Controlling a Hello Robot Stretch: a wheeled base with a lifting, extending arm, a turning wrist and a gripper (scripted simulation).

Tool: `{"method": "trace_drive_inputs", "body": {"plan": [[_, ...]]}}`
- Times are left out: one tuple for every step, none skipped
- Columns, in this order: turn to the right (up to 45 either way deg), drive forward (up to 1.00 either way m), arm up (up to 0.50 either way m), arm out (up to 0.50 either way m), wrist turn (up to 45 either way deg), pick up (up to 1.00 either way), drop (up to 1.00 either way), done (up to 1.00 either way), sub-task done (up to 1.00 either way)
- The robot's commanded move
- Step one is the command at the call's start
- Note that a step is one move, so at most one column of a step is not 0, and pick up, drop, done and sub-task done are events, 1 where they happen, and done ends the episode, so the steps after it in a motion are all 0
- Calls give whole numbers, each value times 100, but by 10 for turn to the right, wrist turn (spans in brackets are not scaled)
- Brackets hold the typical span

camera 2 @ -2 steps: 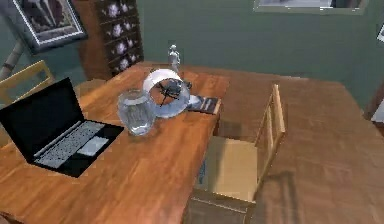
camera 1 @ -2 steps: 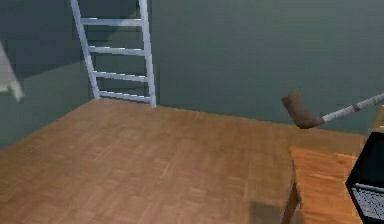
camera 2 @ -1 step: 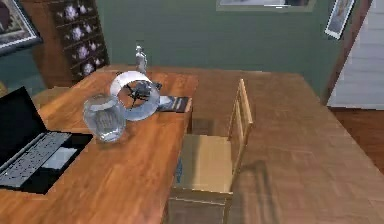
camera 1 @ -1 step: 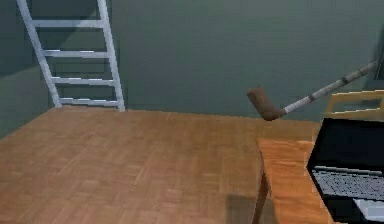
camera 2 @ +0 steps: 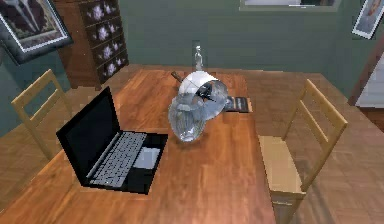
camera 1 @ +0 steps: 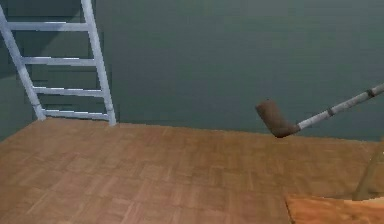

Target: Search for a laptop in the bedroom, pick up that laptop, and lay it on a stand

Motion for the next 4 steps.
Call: {"method": "trace_drive_inputs", "body": {"plan": [[-150,0,0,0,0,0,0,0,0],[0,0,50,0,0,0,0,0,0],[0,0,34,0,0,0,0,0,0],[0,0,0,20,0,0,0,0,0]]}}
